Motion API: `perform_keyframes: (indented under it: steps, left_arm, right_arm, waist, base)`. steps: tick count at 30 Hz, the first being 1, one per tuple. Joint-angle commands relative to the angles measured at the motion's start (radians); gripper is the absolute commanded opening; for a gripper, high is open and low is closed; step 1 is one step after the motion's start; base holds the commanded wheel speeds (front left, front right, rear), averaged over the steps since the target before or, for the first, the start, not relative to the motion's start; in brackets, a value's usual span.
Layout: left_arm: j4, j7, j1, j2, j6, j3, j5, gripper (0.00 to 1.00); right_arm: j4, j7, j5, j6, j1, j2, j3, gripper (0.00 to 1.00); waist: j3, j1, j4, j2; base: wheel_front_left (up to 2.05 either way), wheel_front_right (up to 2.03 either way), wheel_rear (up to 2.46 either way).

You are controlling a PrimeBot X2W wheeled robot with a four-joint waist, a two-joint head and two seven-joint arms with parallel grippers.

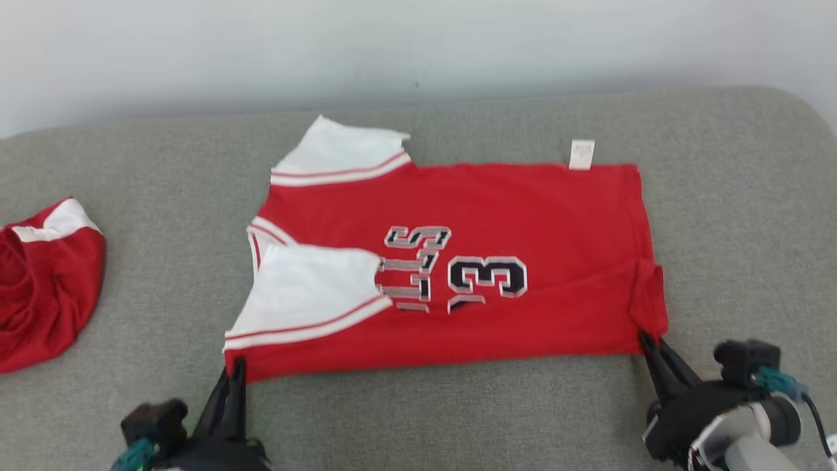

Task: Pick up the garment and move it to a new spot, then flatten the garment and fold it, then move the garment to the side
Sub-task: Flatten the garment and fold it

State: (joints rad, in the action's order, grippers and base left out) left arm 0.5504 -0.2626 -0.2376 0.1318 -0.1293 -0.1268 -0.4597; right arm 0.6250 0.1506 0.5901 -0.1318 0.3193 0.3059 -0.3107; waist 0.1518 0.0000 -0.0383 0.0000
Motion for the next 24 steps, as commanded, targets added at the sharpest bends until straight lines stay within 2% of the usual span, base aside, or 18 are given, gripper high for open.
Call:
perform_keyframes:
  steps: [1,7,13,14,15,16,24]
  left_arm:
    - [-0.010,-0.003,0.024,0.002,0.001,0.008,0.007,0.00]
    - [-0.104,-0.003,0.168,-0.028,0.012,0.045,0.011,0.00]
    - [-0.152,-0.003,0.258,-0.048,0.013,0.054,0.019,0.00]
    - [-0.154,-0.003,0.262,-0.050,0.012,0.055,0.023,0.19]
    - [-0.154,-0.003,0.267,-0.052,0.012,0.052,0.031,0.63]
    - [-0.153,-0.003,0.271,-0.055,0.013,0.049,0.037,1.00]
    - [-0.224,-0.003,0.259,-0.068,0.011,0.078,0.087,1.00]
  right_arm:
    - [-0.007,-0.001,0.009,0.002,-0.021,0.011,0.001,0.00]
    - [-0.109,-0.043,0.027,0.002,-0.156,0.052,0.035,0.00]
    - [-0.210,-0.094,0.021,0.003,-0.274,0.043,0.097,0.00]
    - [-0.221,-0.097,0.014,0.003,-0.287,0.038,0.107,0.31]
    - [-0.233,-0.104,0.005,0.003,-0.298,0.033,0.115,0.74]
    - [-0.244,-0.105,0.000,0.003,-0.305,0.022,0.125,1.00]
    - [-0.336,-0.059,-0.091,0.003,-0.319,-0.045,0.200,1.00]
  waist:
    - [-0.024,0.0000,0.006,0.0000]
    - [-0.057,0.0000,0.018,0.0000]
    - [-0.071,0.0000,0.032,0.0000]
    - [-0.073,0.0000,0.033,0.0000]
    - [-0.076,0.0000,0.035,0.0000]
    - [-0.079,0.0000,0.036,0.0000]
    - [-0.107,0.0000,0.035,0.0000]
  base:
    - [0.00,0.00,0.00]
    - [0.00,0.00,0.00]
    - [0.00,0.00,0.00]
    - [0.00,0.00,0.00]
    - [0.00,0.00,0.00]
    - [0.00,0.00,0.00]
    - [0.00,0.00,0.00]
